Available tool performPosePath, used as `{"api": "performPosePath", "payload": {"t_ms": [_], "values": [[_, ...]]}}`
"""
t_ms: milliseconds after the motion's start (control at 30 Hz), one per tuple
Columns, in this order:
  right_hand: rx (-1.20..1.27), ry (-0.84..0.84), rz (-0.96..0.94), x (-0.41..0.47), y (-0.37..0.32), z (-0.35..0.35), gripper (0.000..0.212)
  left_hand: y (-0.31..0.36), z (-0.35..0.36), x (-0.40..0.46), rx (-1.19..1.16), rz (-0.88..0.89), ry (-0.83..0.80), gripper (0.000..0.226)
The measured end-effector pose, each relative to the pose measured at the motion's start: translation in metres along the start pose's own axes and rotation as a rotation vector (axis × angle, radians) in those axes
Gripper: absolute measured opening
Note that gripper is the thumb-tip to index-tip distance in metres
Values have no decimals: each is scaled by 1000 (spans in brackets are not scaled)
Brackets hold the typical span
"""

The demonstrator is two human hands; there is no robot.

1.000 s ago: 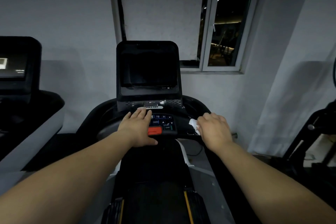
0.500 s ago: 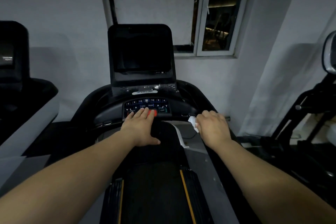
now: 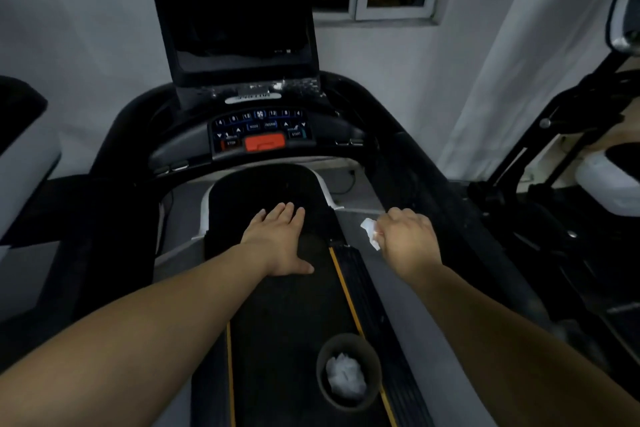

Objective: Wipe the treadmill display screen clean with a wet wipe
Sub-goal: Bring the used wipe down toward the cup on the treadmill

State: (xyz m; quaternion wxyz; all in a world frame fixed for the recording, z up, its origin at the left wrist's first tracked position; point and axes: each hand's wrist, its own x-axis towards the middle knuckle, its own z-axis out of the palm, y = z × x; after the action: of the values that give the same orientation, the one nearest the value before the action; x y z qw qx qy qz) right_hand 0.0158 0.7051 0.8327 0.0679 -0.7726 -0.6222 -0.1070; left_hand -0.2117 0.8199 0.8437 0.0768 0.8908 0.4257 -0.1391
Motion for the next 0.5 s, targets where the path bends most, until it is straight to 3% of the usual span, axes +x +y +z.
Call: {"api": "performPosePath", "payload": {"t_ms": [333,500], "values": [[36,-207,36,-73,5,88,4,38,95,6,-25,73,-160,124],[31,-289,40,-106,15,140,14,64,147,18,-46,81,-236,124]]}}
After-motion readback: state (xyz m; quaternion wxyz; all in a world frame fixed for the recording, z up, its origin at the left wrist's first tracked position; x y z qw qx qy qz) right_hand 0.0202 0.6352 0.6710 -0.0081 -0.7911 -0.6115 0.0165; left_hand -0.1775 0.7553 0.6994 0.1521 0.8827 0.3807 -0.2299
